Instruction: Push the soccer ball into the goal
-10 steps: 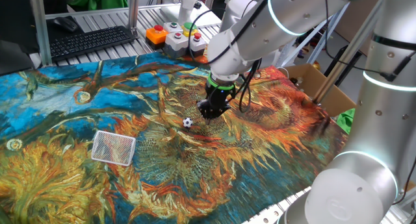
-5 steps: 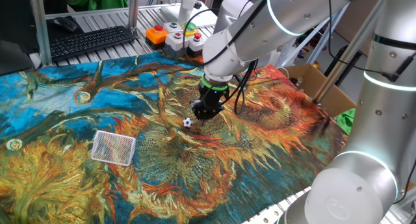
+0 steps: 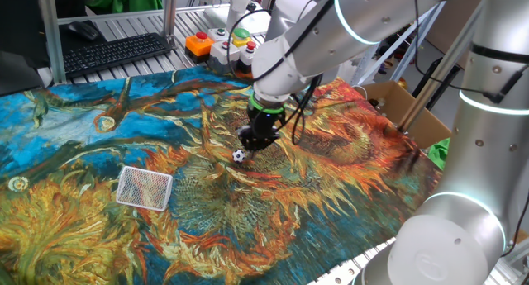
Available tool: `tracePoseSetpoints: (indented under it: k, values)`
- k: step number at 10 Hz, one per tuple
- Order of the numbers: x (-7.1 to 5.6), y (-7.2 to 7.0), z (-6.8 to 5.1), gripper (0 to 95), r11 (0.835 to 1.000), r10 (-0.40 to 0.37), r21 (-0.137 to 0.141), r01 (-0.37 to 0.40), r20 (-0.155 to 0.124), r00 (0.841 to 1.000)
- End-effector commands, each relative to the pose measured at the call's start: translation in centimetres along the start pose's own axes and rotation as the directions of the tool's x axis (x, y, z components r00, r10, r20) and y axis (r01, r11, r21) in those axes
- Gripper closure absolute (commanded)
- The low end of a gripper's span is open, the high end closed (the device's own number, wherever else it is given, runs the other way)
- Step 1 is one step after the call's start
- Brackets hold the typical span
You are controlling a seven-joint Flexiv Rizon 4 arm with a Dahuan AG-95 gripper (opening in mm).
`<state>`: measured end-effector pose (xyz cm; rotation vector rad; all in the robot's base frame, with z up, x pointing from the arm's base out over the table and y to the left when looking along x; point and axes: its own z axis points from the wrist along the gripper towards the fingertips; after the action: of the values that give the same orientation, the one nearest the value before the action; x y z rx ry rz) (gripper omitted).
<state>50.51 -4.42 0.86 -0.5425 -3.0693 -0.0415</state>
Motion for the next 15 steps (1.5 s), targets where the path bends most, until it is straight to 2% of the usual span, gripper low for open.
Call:
tracePoseSetpoints:
  k: [1,2,3,6,9,10,12,15]
  values:
    - [0.1,1.1,0.0,95.0,1.000,0.019,-0.001,-0.019,0.005,1.000]
    - [0.3,2.0,0.2,95.0,1.000,0.031,-0.004,-0.031,0.008,0.999]
    - [0.1,2.2,0.5,95.0,0.999,0.033,-0.019,-0.033,0.015,0.999]
    - [0.0,2.3,0.3,95.0,0.999,0.038,-0.028,-0.038,0.011,0.999]
    - [0.0,2.2,0.5,95.0,1.000,0.005,-0.013,-0.005,0.011,1.000]
    - [0.0,2.1,0.5,95.0,1.000,-0.022,0.004,0.022,0.018,1.000]
    - [0.2,1.6,0.9,95.0,0.999,-0.034,0.003,0.034,0.015,0.999]
    - [-0.2,1.4,1.3,95.0,1.000,-0.024,0.006,0.024,0.019,1.000]
